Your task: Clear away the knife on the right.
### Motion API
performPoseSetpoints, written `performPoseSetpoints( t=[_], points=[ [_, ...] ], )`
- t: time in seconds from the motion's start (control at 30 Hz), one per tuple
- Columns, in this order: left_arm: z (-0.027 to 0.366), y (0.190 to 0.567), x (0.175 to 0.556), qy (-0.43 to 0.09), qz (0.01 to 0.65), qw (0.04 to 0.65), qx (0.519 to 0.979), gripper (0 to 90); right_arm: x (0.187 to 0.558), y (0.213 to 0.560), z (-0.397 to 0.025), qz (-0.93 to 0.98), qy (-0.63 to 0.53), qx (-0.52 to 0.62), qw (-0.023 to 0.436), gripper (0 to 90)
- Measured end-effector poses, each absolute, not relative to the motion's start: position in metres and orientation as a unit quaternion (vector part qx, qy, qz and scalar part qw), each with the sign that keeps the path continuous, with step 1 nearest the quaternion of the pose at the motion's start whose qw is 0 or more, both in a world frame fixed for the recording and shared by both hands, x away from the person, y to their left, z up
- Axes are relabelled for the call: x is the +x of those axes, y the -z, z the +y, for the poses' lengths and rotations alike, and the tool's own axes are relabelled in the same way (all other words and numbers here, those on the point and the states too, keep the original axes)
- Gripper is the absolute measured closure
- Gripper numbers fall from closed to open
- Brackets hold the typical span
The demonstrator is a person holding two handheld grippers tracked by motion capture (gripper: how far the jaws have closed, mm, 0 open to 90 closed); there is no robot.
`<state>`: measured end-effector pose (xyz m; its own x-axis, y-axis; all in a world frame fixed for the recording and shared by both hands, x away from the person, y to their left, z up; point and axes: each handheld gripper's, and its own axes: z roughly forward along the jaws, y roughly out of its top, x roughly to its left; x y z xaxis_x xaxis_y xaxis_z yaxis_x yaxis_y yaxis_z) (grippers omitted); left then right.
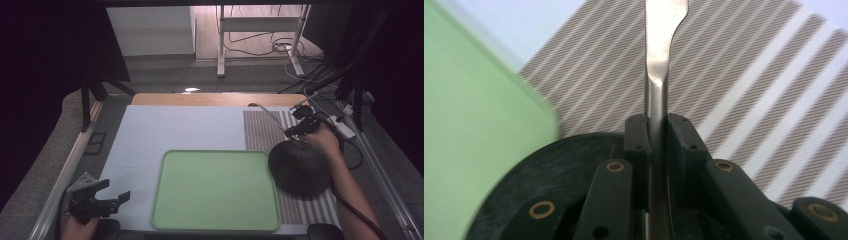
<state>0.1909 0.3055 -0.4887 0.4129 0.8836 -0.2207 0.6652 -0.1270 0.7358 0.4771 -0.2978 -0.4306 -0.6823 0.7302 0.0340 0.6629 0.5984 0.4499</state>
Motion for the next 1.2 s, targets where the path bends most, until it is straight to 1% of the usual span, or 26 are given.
performPoseSetpoints(
  t=[0.1, 0.2, 0.33, 0.57, 1.03, 1.2],
  points=[
    [0.305, 0.489, 0.191, -0.136, 0.525, 0.401, 0.739, 5.0, 0.467, 0.431, -0.293, 0.891, -0.224, 0.388, 0.075, 80.1],
    [0.305, 0.489, 0.191, -0.137, 0.524, 0.400, 0.740, 5.0, 0.445, 0.432, -0.282, 0.893, -0.234, 0.376, 0.076, 80.1],
    [0.305, 0.489, 0.192, -0.136, 0.524, 0.400, 0.740, 5.0, 0.432, 0.432, -0.273, 0.895, -0.235, 0.370, 0.077, 80.1],
    [0.304, 0.488, 0.191, -0.138, 0.521, 0.400, 0.741, 5.1, 0.402, 0.437, -0.253, 0.901, -0.243, 0.354, 0.058, 80.0],
    [0.304, 0.488, 0.191, -0.139, 0.518, 0.402, 0.742, 5.1, 0.360, 0.448, -0.219, 0.917, -0.231, 0.322, 0.040, 80.0],
    [0.304, 0.488, 0.191, -0.140, 0.517, 0.402, 0.743, 5.1, 0.349, 0.454, -0.211, 0.921, -0.224, 0.315, 0.040, 80.0]
  ],
)
